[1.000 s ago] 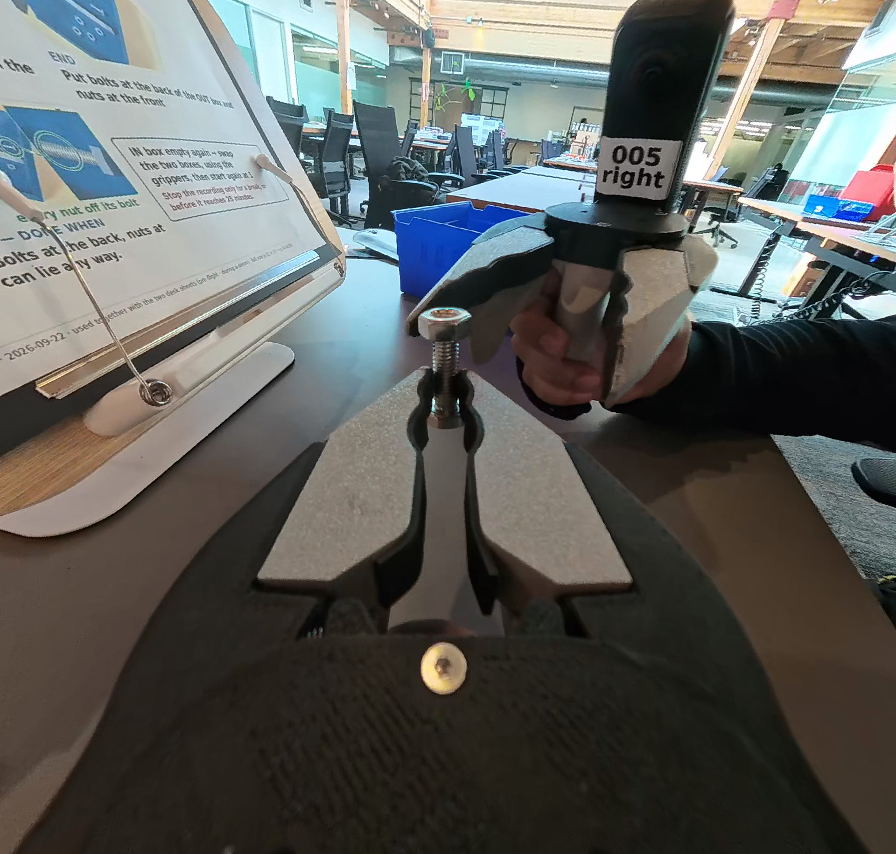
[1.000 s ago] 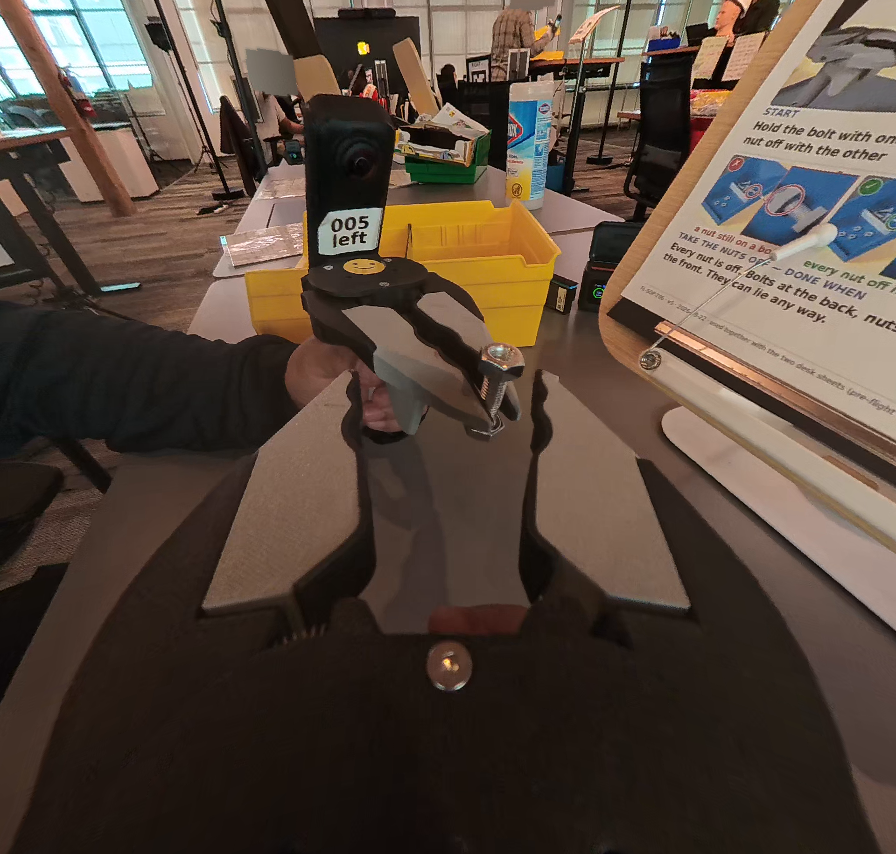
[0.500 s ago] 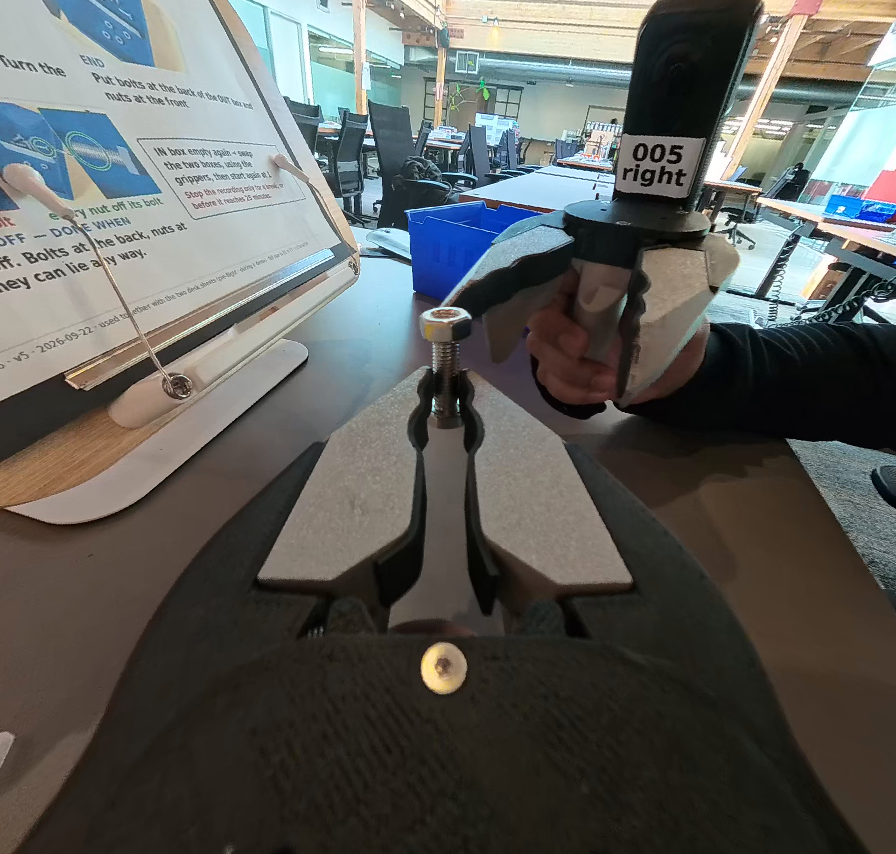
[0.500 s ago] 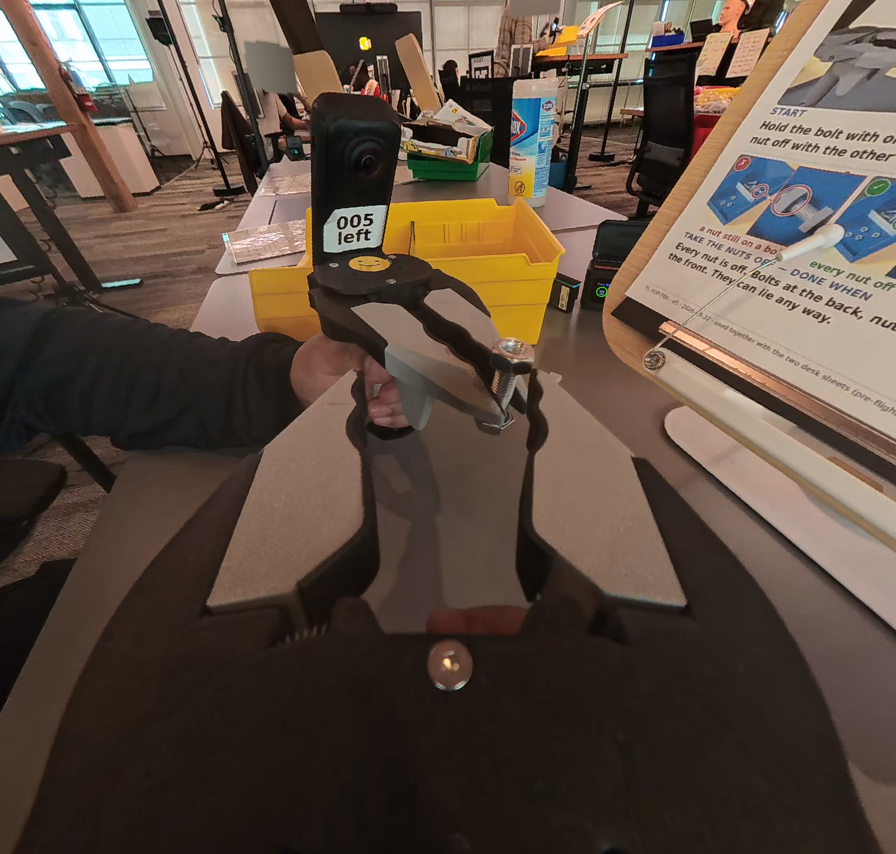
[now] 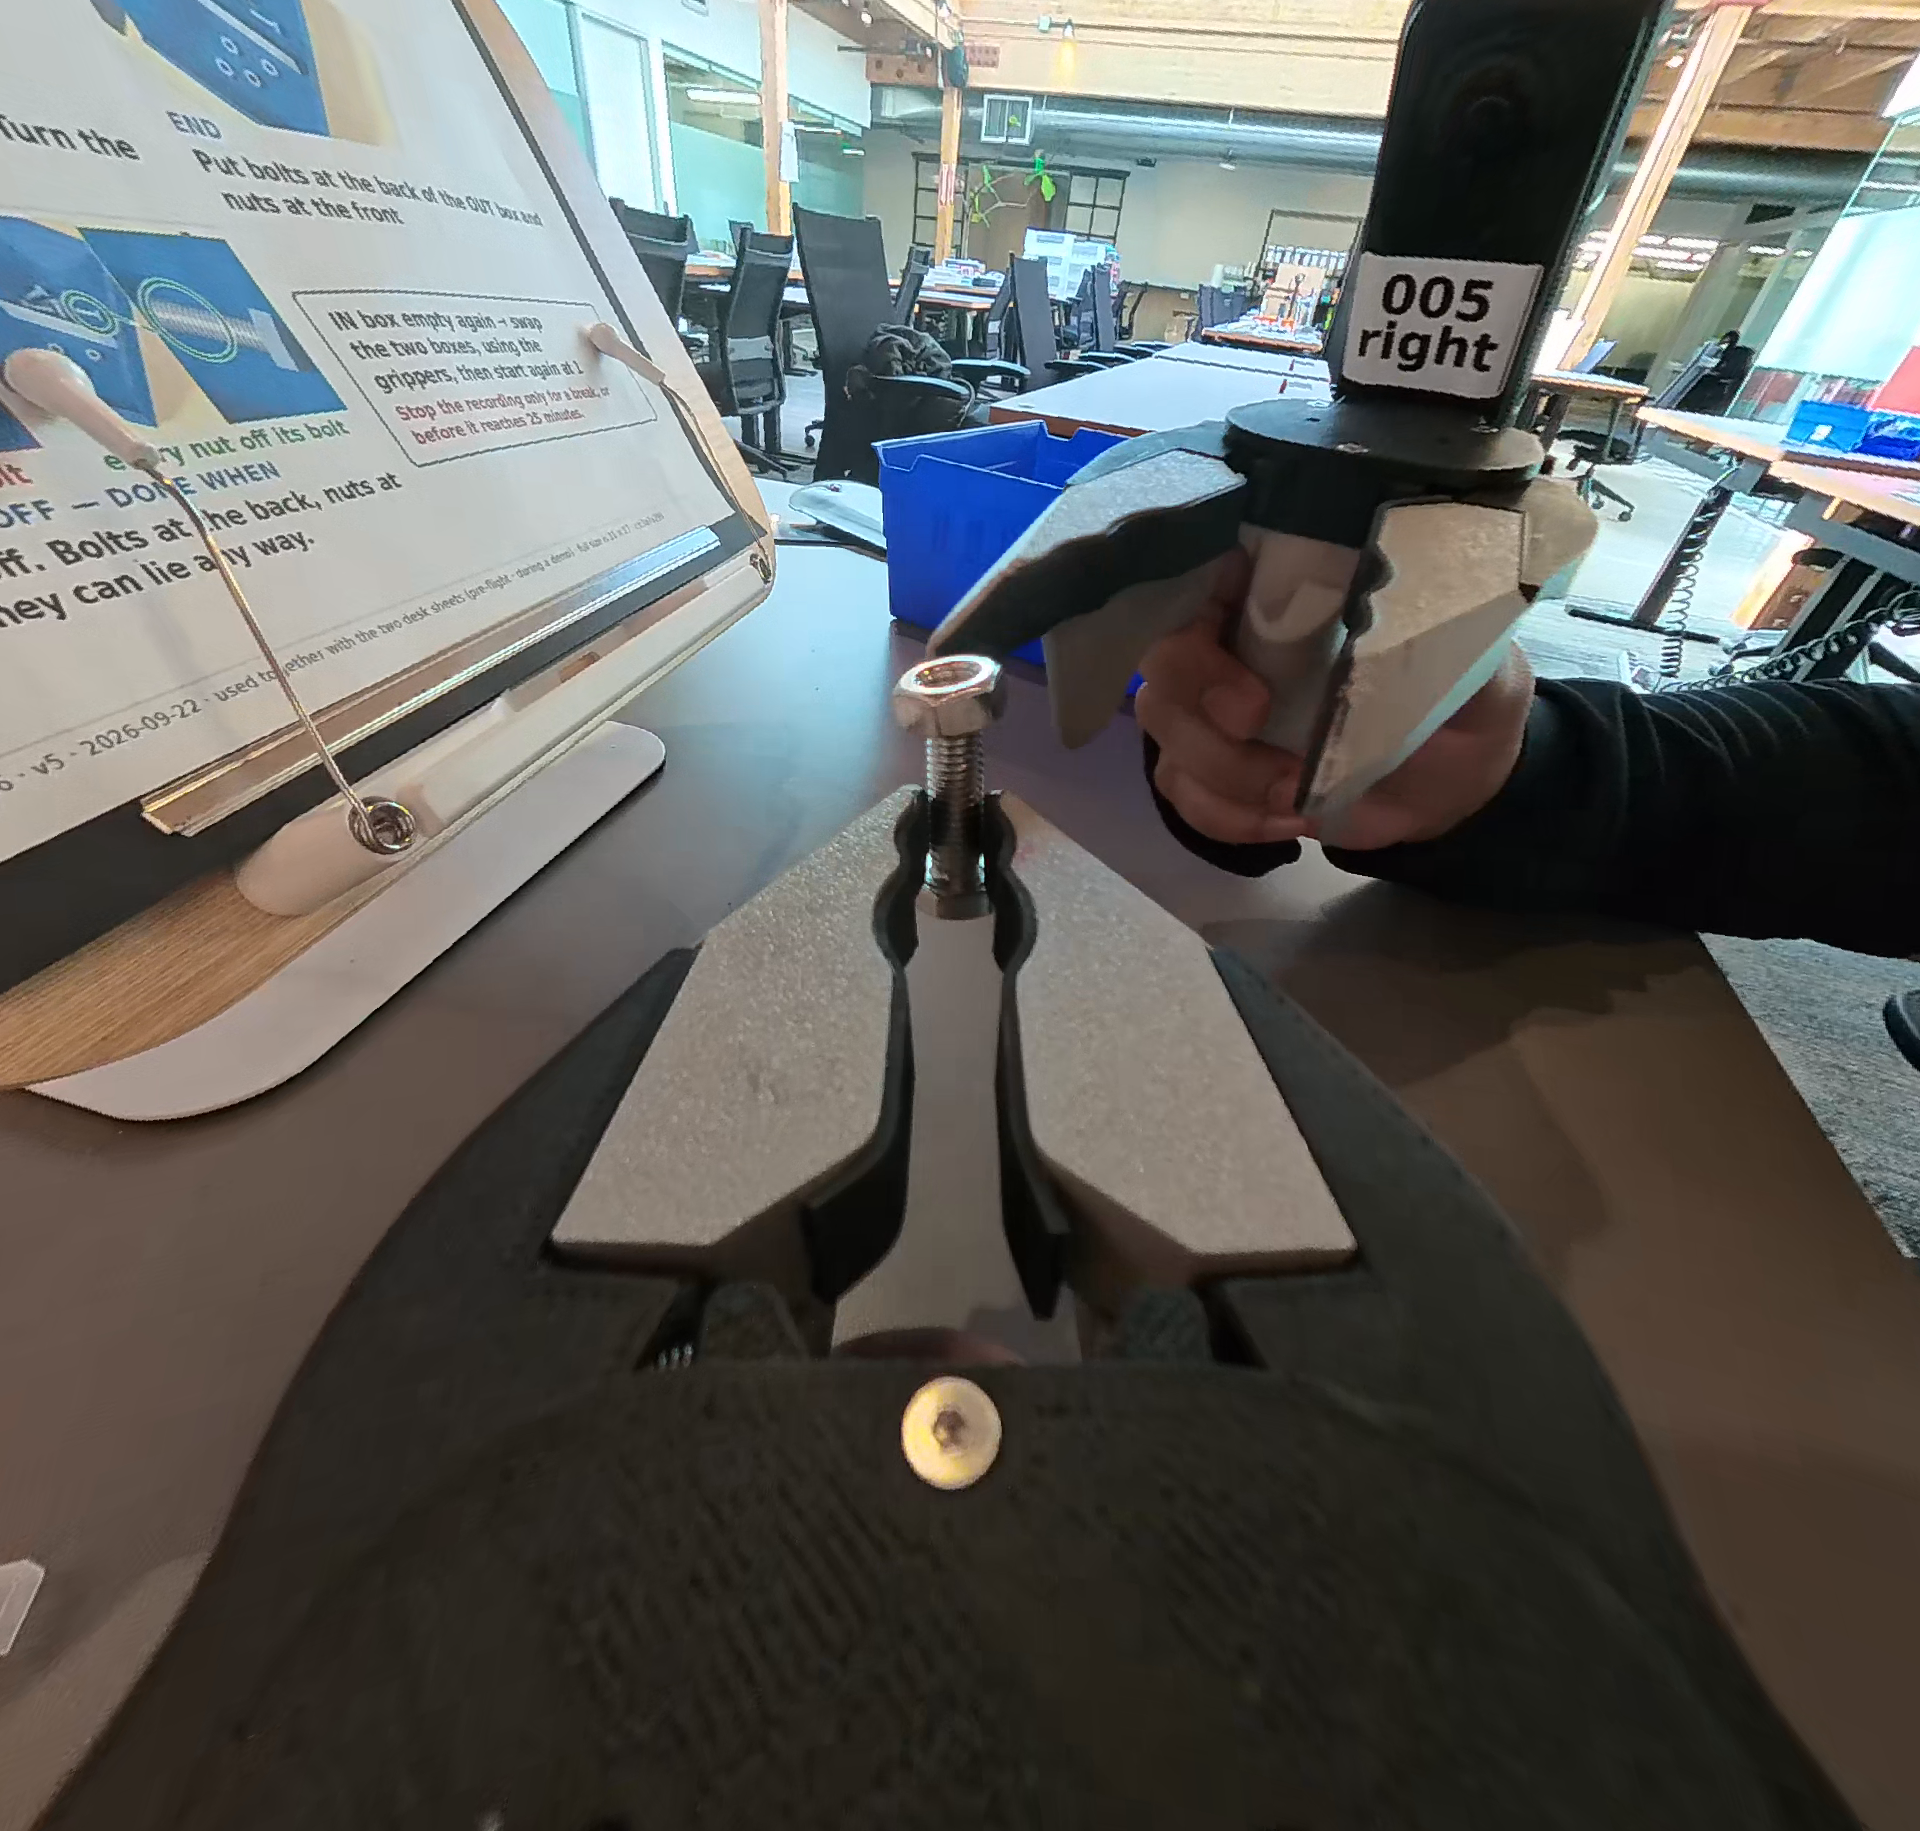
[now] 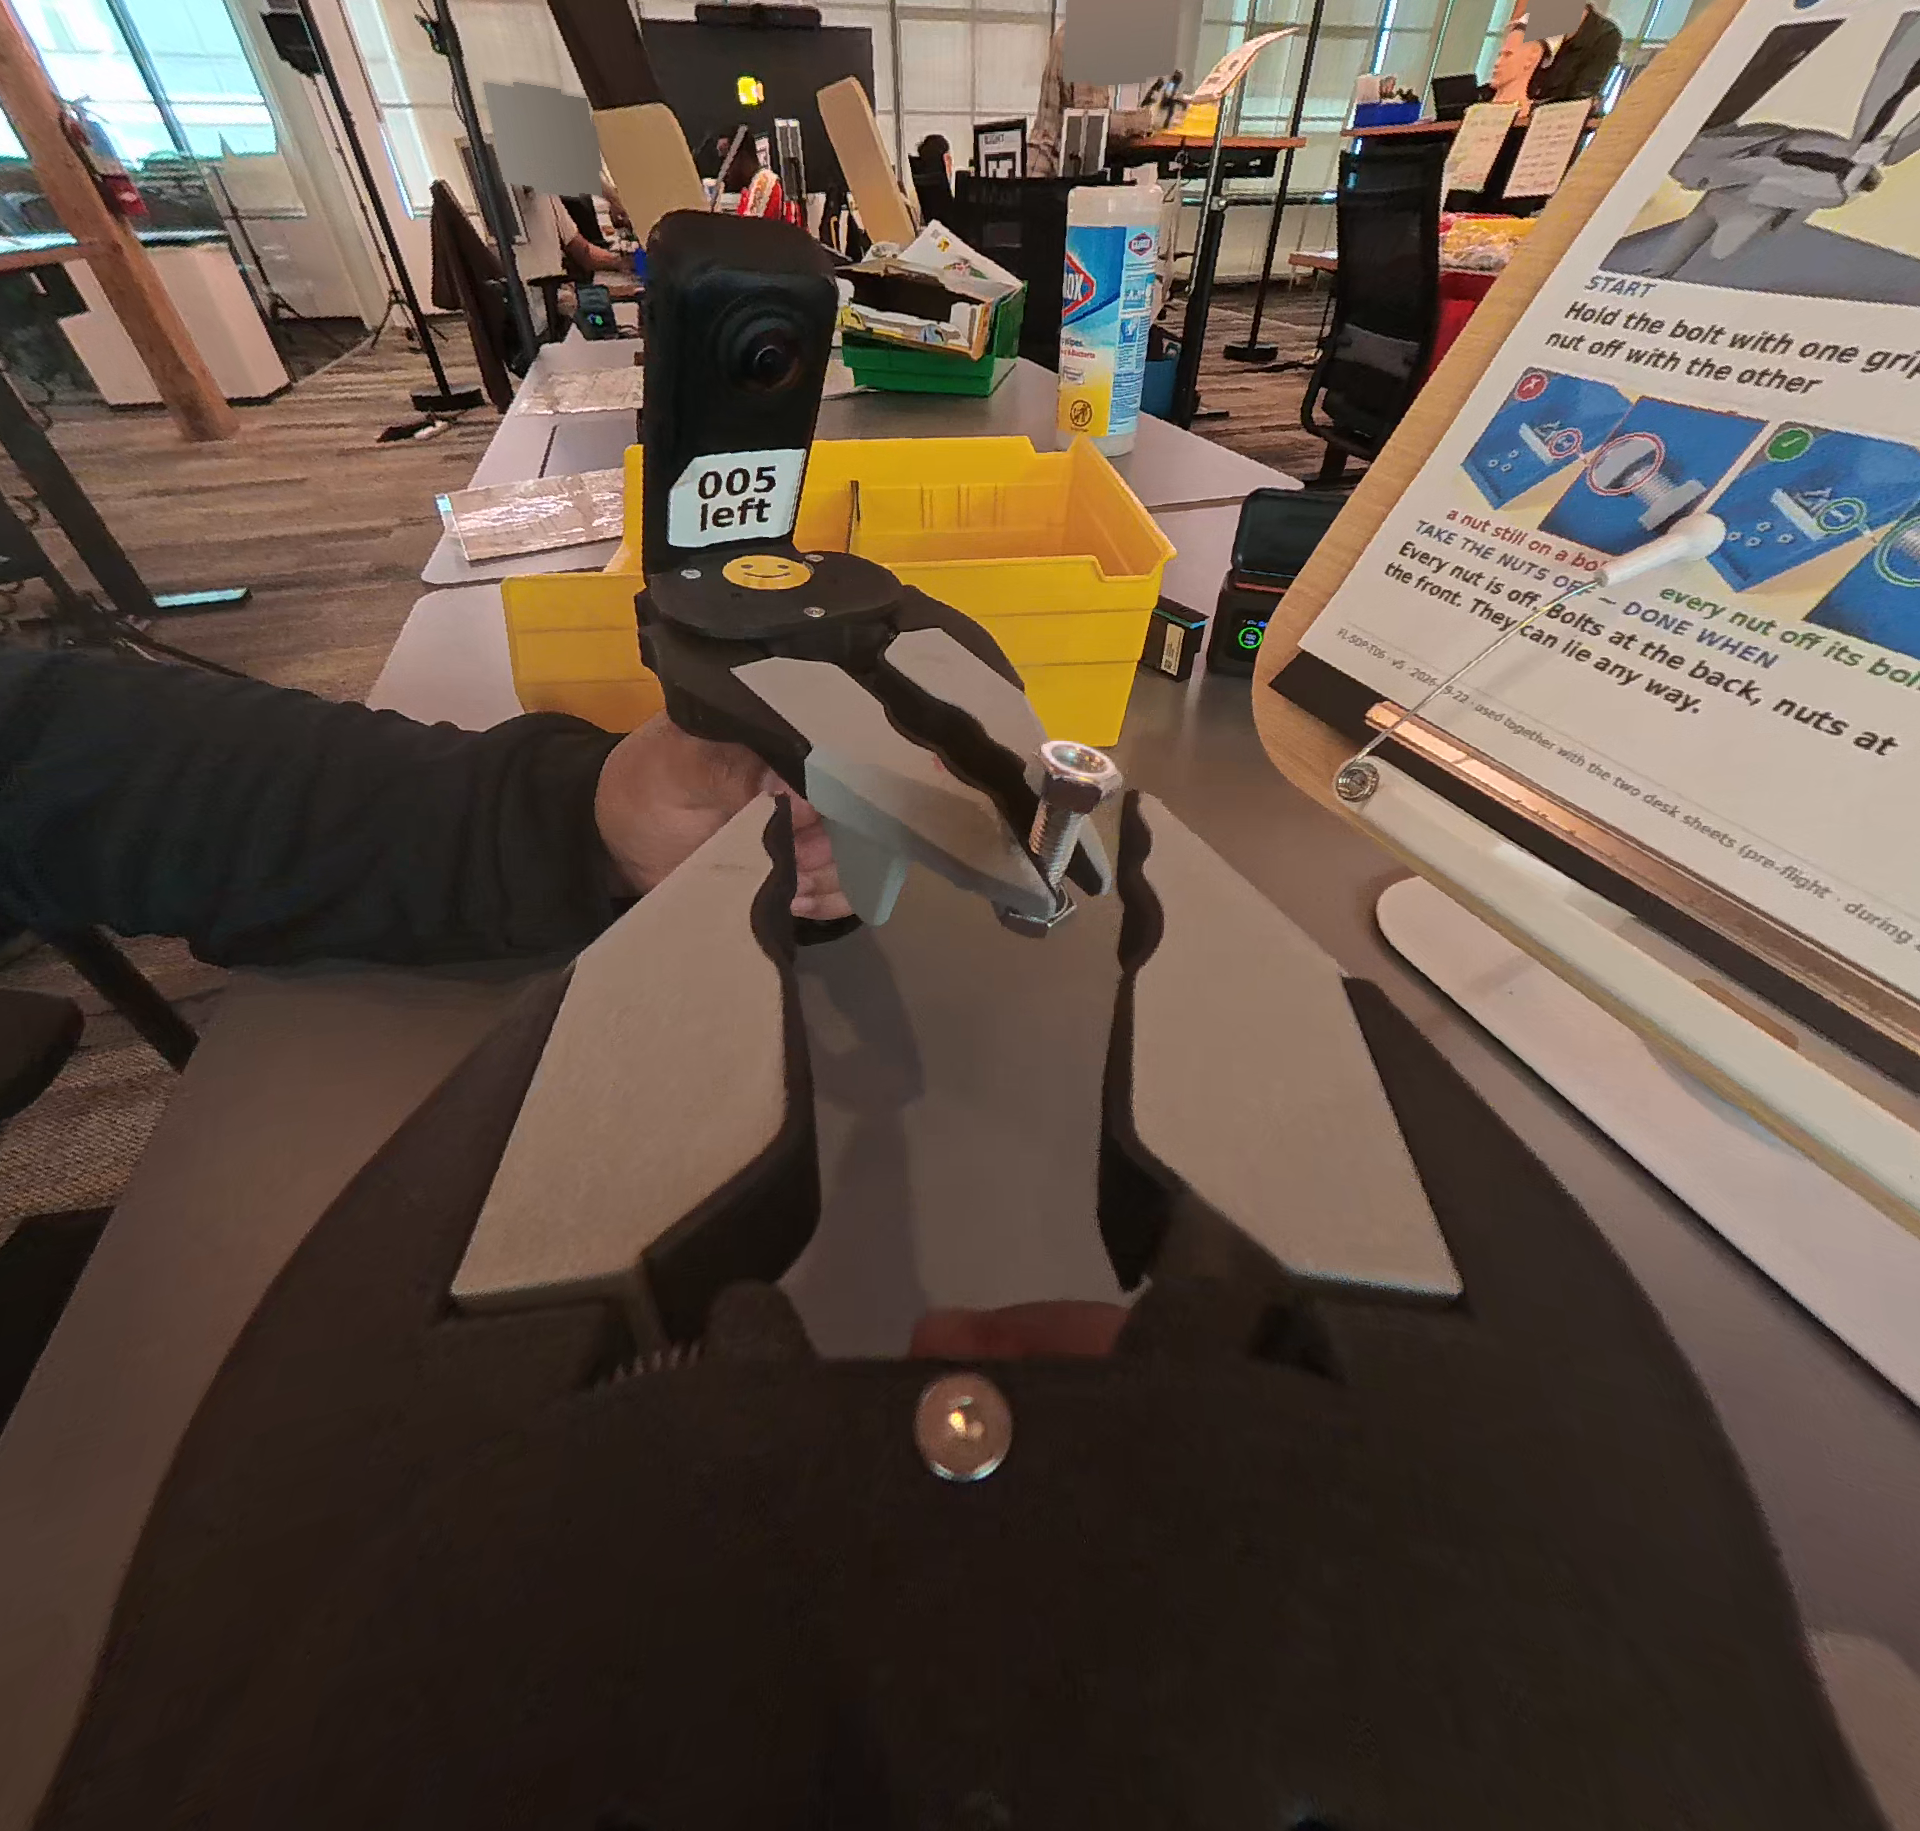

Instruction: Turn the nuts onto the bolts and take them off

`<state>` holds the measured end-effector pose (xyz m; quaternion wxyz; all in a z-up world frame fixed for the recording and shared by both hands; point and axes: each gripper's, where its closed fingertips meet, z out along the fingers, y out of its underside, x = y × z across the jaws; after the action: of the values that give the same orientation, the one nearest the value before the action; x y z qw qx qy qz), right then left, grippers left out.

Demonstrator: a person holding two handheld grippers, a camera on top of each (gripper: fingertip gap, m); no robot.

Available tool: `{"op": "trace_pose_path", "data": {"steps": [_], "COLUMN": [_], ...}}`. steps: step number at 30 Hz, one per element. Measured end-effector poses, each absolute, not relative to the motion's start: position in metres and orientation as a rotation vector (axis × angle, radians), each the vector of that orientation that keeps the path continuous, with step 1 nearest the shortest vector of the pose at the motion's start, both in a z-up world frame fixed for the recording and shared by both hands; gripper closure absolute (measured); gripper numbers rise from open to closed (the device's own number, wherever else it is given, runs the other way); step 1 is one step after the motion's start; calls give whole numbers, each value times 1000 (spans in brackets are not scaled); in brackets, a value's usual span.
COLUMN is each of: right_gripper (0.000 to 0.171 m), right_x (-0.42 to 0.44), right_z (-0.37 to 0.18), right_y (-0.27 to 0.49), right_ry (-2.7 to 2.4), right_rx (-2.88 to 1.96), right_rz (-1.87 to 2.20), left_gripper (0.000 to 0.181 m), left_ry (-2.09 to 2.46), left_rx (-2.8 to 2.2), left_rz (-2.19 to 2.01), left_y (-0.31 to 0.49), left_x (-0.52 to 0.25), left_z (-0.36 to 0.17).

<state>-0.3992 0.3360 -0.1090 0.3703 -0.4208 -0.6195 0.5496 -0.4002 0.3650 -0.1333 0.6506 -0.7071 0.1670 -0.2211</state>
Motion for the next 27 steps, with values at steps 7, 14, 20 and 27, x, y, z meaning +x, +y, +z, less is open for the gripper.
{"op": "trace_pose_path", "data": {"steps": [7,14,20,27], "right_gripper": [115,147,145,150], "right_x": [-398,-398,-397,-398], "right_z": [-104,-98,-105,-108], "right_y": [341,361,357,350], "right_ry": [-1562,-1484,-1543,-1591], "right_rx": [-1087,-1174,-1269,-1232], "right_rz": [1407,1396,1550,1557], "left_gripper": [174,174,174,174], "left_ry": [388,421,434,450], "left_rx": [-1607,-1617,-1613,-1608], "left_rz": [-509,-502,-520,-533], "left_y": [365,365,363,362], "left_x": [-398,-391,-387,-383], "left_z": [-134,-136,-136,-135]}}
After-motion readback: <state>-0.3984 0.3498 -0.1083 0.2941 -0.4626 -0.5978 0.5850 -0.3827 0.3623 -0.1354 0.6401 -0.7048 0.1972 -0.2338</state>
